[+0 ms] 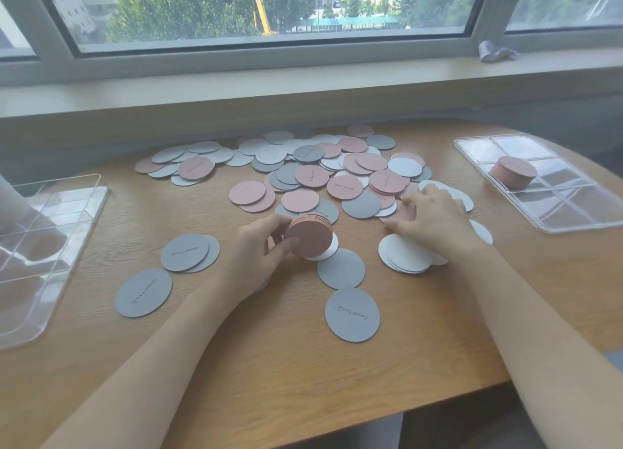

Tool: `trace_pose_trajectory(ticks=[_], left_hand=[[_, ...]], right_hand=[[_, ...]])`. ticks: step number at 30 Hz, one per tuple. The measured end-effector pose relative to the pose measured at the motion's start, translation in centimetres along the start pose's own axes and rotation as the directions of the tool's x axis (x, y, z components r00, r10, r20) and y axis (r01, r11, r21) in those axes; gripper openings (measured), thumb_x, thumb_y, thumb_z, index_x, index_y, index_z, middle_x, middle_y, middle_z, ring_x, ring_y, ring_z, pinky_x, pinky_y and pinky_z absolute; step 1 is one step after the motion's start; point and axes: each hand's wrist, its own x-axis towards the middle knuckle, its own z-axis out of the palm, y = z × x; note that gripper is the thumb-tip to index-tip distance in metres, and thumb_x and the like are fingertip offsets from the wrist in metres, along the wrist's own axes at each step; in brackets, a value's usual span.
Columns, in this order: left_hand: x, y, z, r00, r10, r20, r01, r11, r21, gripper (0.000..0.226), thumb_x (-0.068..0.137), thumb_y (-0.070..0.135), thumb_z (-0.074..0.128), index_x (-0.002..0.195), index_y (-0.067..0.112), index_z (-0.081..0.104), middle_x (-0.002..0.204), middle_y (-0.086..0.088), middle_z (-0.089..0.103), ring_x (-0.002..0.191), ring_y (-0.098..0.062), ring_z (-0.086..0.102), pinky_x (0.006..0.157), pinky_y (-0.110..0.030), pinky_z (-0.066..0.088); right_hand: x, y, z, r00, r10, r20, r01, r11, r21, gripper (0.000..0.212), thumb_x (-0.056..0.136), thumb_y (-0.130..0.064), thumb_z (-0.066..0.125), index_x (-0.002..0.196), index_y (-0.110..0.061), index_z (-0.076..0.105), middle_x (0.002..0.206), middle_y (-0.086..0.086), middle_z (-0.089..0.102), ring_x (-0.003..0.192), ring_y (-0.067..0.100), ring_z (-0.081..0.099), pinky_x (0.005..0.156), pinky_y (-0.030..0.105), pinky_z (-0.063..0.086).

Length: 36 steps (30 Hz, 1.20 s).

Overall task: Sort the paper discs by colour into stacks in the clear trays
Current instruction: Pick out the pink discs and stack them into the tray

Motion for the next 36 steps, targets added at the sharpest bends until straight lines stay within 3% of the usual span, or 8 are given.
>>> trace_pose_trajectory(ticks=[3, 8, 12, 15, 22, 28, 33, 36], left_hand=[[0.0, -0.1, -0.1, 1.000, 0.016, 0.004, -0.016, 1.000, -0.005, 0.014, 0.093, 0.024, 0.069, 0.104, 0.031, 0.065, 0.084, 0.009, 0.066, 0.062, -0.017, 0.053, 0.063, -0.027, 0.043], [0.1, -0.1, 0.0, 1.000, 0.014, -0.002, -0.014, 1.000, -0.009, 0.014, 0.092, 0.022, 0.070, 0.105, 0.027, 0.067, 0.083, 0.008, 0.066, 0.062, -0.019, 0.052, 0.064, -0.029, 0.044], [0.1, 0.2, 0.0, 1.000, 0.013, 0.005, -0.013, 1.000, -0.018, 0.016, 0.092, 0.019, 0.070, 0.104, 0.028, 0.066, 0.083, 0.007, 0.066, 0.064, -0.019, 0.052, 0.063, -0.026, 0.043], [0.0, 0.2, -0.1, 1.000, 0.021, 0.008, -0.021, 1.000, -0.022, 0.016, 0.093, 0.018, 0.070, 0.104, 0.029, 0.066, 0.084, 0.008, 0.067, 0.067, -0.015, 0.054, 0.063, -0.023, 0.043], [0.2, -0.2, -0.1, 1.000, 0.014, 0.018, -0.014, 1.000, -0.022, 0.014, 0.092, 0.028, 0.067, 0.106, 0.026, 0.067, 0.086, 0.010, 0.068, 0.070, -0.017, 0.059, 0.067, -0.032, 0.047], [0.1, 0.0, -0.1, 1.000, 0.007, 0.019, -0.007, 1.000, -0.025, 0.014, 0.093, 0.023, 0.068, 0.107, 0.025, 0.067, 0.087, 0.008, 0.068, 0.068, -0.023, 0.059, 0.068, -0.037, 0.048], [0.0, 0.1, -0.2, 1.000, -0.009, 0.029, 0.010, 1.000, -0.028, 0.015, 0.093, 0.020, 0.069, 0.106, 0.026, 0.067, 0.088, 0.008, 0.067, 0.070, -0.023, 0.060, 0.069, -0.036, 0.047], [0.0, 0.1, -0.2, 0.999, -0.031, 0.032, 0.032, 0.999, -0.024, 0.013, 0.093, 0.025, 0.068, 0.105, 0.031, 0.066, 0.089, 0.010, 0.067, 0.072, -0.020, 0.061, 0.070, -0.037, 0.050]], right_hand=[[0.2, -0.1, -0.1, 0.999, -0.039, 0.010, 0.040, 0.994, -0.100, 0.059, 0.082, -0.070, 0.056, 0.118, -0.023, 0.060, 0.113, 0.001, 0.049, 0.116, 0.024, 0.043, 0.096, 0.042, 0.034], [-0.4, -0.3, -0.3, 0.993, -0.101, -0.058, 0.090, 0.981, -0.170, 0.048, 0.087, -0.067, 0.052, 0.104, -0.026, 0.070, 0.106, -0.001, 0.053, 0.108, 0.022, 0.050, 0.081, 0.035, 0.036], [-1.1, -0.6, 0.2, 0.961, -0.146, -0.236, 0.115, 0.983, -0.141, 0.027, 0.090, -0.045, 0.058, 0.094, -0.024, 0.076, 0.091, 0.000, 0.061, 0.087, 0.027, 0.061, 0.067, 0.032, 0.043], [-1.3, -0.4, 0.2, 0.945, -0.166, -0.280, 0.136, 0.983, -0.124, 0.018, 0.089, -0.025, 0.060, 0.100, -0.016, 0.071, 0.091, 0.004, 0.068, 0.084, 0.032, 0.064, 0.066, 0.035, 0.046], [-1.6, 0.2, 0.6, 0.917, -0.199, -0.346, 0.188, 0.980, -0.065, 0.028, 0.076, 0.001, 0.058, 0.097, -0.015, 0.069, 0.090, 0.004, 0.069, 0.086, 0.032, 0.063, 0.063, 0.039, 0.052], [-2.4, -1.0, -0.2, 0.821, -0.147, -0.552, 0.265, 0.954, 0.141, 0.029, 0.078, 0.004, 0.057, 0.099, -0.013, 0.070, 0.087, 0.005, 0.071, 0.078, 0.030, 0.062, 0.066, 0.035, 0.048], [-3.0, -3.8, -2.0, 0.888, -0.014, -0.459, 0.291, 0.791, 0.538, 0.028, 0.084, 0.000, 0.056, 0.101, -0.018, 0.068, 0.089, -0.007, 0.069, 0.067, 0.002, 0.054, 0.068, 0.013, 0.039], [-3.2, -5.8, -2.4, 0.948, 0.006, -0.317, 0.255, 0.581, 0.773, 0.025, 0.085, -0.002, 0.060, 0.101, -0.020, 0.067, 0.091, -0.008, 0.070, 0.079, 0.007, 0.064, 0.074, 0.021, 0.050]])
